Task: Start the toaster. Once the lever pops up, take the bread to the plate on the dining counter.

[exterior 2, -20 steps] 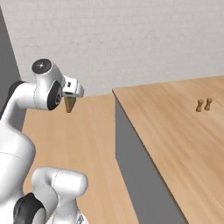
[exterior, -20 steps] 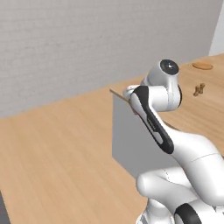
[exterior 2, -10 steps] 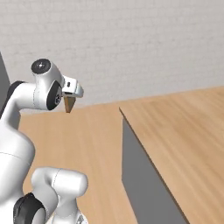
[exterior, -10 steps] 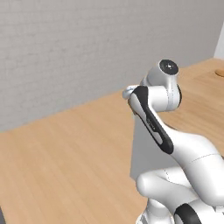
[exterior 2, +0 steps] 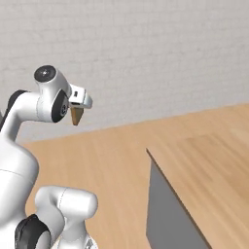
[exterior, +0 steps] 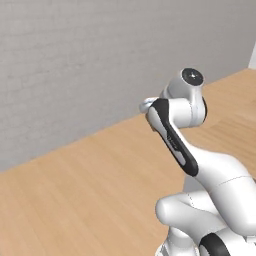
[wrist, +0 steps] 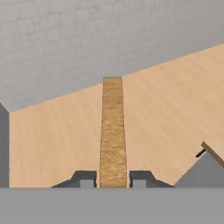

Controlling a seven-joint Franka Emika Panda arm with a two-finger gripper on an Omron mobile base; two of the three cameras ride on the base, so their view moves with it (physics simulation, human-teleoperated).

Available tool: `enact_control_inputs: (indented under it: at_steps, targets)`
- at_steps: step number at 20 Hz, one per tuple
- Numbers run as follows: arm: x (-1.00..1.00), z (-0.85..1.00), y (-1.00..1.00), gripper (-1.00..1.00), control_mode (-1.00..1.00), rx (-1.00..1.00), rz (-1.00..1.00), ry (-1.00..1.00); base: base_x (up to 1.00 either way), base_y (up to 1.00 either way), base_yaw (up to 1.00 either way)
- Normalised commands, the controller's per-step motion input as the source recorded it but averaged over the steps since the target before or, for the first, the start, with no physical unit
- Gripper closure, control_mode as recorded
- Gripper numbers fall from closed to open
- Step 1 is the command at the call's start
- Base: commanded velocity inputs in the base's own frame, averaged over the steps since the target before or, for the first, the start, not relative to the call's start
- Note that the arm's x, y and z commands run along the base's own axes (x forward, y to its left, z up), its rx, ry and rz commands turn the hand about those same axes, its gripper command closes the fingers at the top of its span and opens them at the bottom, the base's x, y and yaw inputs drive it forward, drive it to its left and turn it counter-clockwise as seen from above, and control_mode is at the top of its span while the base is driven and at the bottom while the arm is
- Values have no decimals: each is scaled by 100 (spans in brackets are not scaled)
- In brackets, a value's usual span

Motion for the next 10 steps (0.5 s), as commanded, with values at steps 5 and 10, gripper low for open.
enact_control_inputs:
  at_steps: [5,10]
  targets:
    - [0,0,0,100,100,0,0,0,100,35,-33]
    - [0,0,0,100,100,0,0,0,100,29,-41]
